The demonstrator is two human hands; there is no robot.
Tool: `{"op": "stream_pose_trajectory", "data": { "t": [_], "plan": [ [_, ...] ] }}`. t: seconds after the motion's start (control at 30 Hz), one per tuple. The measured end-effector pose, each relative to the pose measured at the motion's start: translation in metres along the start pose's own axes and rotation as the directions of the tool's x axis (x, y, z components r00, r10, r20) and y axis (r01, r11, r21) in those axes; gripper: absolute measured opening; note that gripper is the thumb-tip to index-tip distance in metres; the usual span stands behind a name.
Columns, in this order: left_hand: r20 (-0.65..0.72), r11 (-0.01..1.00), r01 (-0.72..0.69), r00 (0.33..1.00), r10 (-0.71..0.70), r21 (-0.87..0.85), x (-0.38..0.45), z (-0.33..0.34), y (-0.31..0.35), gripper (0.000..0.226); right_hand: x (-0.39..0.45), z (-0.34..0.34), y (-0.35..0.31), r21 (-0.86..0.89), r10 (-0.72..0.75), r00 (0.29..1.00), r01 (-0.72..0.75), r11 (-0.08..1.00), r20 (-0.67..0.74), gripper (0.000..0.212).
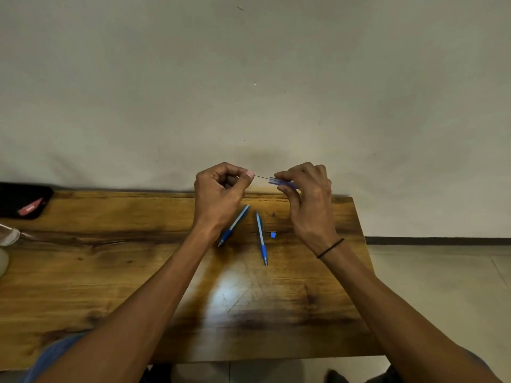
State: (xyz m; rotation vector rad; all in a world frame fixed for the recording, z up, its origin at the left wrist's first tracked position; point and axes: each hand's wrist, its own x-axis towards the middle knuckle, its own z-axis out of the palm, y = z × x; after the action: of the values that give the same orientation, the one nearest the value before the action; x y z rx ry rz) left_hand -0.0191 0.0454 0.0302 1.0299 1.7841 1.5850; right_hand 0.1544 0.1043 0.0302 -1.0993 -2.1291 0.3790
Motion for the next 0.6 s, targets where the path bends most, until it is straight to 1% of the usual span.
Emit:
{"op": "stream_pose_trajectory", "data": {
  "t": [0.2,0.33,0.43,0.53,0.6],
  "plan": [
    [-0.003,1.000,0.019,1.000,-0.019,-0.017,0.007,-0.012,0.000,0.008,0.001,0.002,0.004,0.076,0.083,0.997,-0.083,0.994,0.009,0.015],
    [-0.016,0.996,0.054,0.998,-0.055,-0.070,0.009,-0.017,-0.002,0.005,0.003,0.003,0.003,0.154,0.167,0.985,-0.160,0.975,-0.032,0.017],
    [-0.006,0.969,0.154,0.987,-0.158,-0.191,0.008,-0.015,-0.005,0.006,0.004,0.003,0.001,0.222,0.219,0.976,-0.210,0.952,-0.014,0.017],
    [0.049,0.886,0.299,0.952,-0.301,-0.354,0.002,-0.006,-0.008,0.009,0.003,0.002,-0.004,0.316,0.236,0.971,-0.236,0.919,0.039,0.020],
    [0.062,0.832,0.367,0.924,-0.376,-0.415,-0.003,0.003,-0.011,0.010,0.002,0.004,-0.007,0.347,0.229,0.971,-0.238,0.907,0.066,0.022]
  ]
}}
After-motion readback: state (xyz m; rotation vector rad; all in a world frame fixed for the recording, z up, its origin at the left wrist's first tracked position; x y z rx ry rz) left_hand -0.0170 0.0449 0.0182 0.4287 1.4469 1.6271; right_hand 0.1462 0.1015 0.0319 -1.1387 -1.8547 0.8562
